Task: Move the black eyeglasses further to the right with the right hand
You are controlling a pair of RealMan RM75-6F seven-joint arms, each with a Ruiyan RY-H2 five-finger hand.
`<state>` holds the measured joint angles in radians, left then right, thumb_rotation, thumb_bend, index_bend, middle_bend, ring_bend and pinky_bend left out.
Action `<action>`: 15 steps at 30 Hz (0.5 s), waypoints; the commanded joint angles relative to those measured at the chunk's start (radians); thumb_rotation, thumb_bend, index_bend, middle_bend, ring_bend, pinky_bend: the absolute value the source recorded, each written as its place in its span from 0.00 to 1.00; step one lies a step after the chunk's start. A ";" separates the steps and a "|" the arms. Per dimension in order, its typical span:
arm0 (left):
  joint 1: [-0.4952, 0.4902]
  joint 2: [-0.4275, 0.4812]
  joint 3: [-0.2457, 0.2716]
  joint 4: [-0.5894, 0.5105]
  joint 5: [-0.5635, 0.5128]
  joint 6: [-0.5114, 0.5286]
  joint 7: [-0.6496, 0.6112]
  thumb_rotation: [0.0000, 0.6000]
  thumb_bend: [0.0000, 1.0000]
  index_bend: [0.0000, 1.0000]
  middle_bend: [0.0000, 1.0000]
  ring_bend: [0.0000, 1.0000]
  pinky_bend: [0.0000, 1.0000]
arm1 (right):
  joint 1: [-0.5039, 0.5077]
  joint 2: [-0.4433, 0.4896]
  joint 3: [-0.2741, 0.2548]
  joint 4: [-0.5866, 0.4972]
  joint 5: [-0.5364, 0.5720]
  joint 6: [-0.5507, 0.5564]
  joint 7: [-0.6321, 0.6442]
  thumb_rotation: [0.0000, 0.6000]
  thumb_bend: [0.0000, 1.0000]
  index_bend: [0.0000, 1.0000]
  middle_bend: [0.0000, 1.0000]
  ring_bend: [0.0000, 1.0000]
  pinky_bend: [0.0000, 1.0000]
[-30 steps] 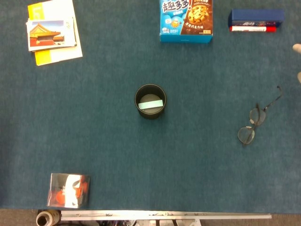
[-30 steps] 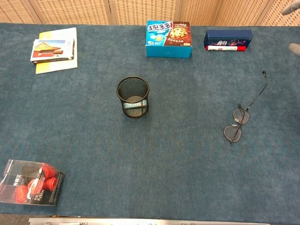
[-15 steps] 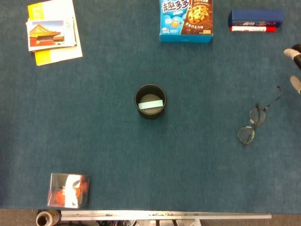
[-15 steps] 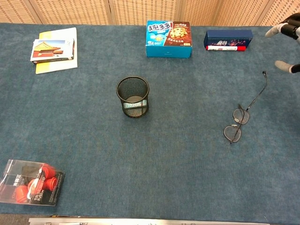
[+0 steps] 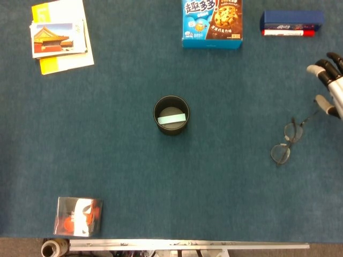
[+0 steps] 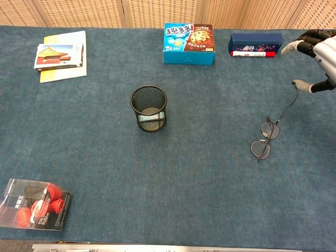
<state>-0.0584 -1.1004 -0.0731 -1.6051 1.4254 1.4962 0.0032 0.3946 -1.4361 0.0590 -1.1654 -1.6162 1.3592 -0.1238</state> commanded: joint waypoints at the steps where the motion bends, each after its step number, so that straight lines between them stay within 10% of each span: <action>1: 0.000 -0.001 0.000 0.000 -0.001 -0.001 0.001 1.00 0.48 0.53 0.37 0.41 0.51 | -0.003 0.001 -0.009 -0.003 -0.008 0.004 0.003 1.00 0.20 0.31 0.32 0.19 0.31; 15: 0.000 -0.001 0.000 -0.001 0.000 0.002 0.003 1.00 0.48 0.53 0.37 0.41 0.51 | -0.015 0.012 -0.075 -0.042 -0.072 0.004 -0.011 1.00 0.20 0.31 0.32 0.19 0.30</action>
<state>-0.0581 -1.1011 -0.0734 -1.6062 1.4255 1.4979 0.0061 0.3803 -1.4234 -0.0118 -1.2060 -1.6842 1.3643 -0.1317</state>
